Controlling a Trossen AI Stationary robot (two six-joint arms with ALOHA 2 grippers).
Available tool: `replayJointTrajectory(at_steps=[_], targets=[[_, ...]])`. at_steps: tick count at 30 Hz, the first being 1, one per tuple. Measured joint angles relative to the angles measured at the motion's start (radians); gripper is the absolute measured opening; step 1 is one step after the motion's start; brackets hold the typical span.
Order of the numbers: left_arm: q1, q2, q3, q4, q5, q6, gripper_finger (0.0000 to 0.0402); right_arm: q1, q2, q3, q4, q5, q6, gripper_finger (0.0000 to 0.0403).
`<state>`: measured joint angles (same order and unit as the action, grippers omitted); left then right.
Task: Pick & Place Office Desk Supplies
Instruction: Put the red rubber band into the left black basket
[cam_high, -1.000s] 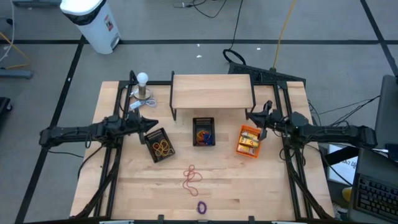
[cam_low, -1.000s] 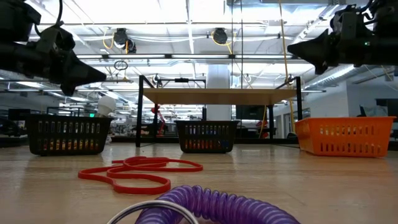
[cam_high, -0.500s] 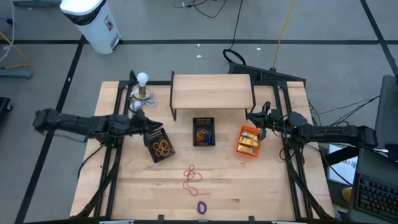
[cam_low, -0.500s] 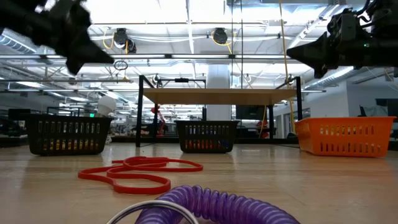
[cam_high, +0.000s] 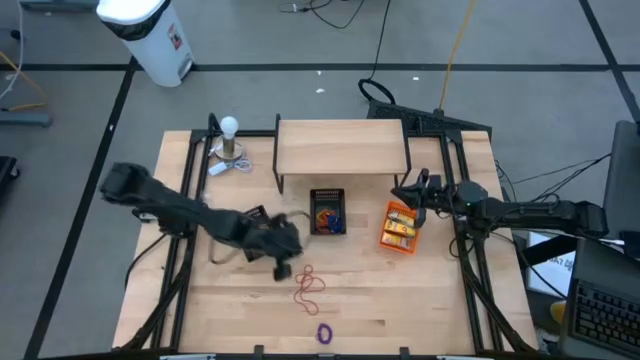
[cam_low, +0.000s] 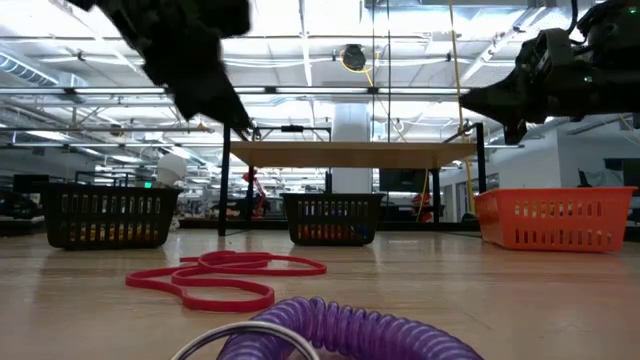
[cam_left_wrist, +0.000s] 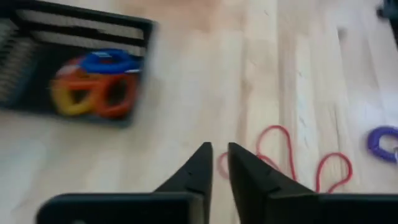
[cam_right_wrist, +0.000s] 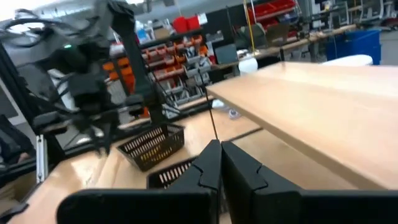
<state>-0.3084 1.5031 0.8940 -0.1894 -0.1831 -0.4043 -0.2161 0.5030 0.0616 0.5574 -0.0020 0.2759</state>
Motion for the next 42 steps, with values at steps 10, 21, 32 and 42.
replayJointTrajectory(at_steps=[10, 21, 32, 42], targets=[[-0.062, 0.385, 0.254, -0.084, 0.082, 0.207, 0.0139, 0.0, 0.003, 0.0, -0.139, 0.003, -0.022, 0.0004], [-0.081, 0.511, 0.455, -0.263, 0.032, 0.175, 0.0143, 0.002, 0.003, 0.0, -0.053, 0.0, -0.008, 0.0004], [-0.068, 0.514, 0.433, -0.251, 0.095, 0.14, 0.0143, 0.003, 0.003, 0.0, -0.072, -0.003, 0.012, 0.0004], [-0.072, 0.59, 0.438, -0.241, 0.078, 0.129, 0.0139, 0.003, 0.003, 0.0, -0.069, -0.003, 0.013, 0.0004]])
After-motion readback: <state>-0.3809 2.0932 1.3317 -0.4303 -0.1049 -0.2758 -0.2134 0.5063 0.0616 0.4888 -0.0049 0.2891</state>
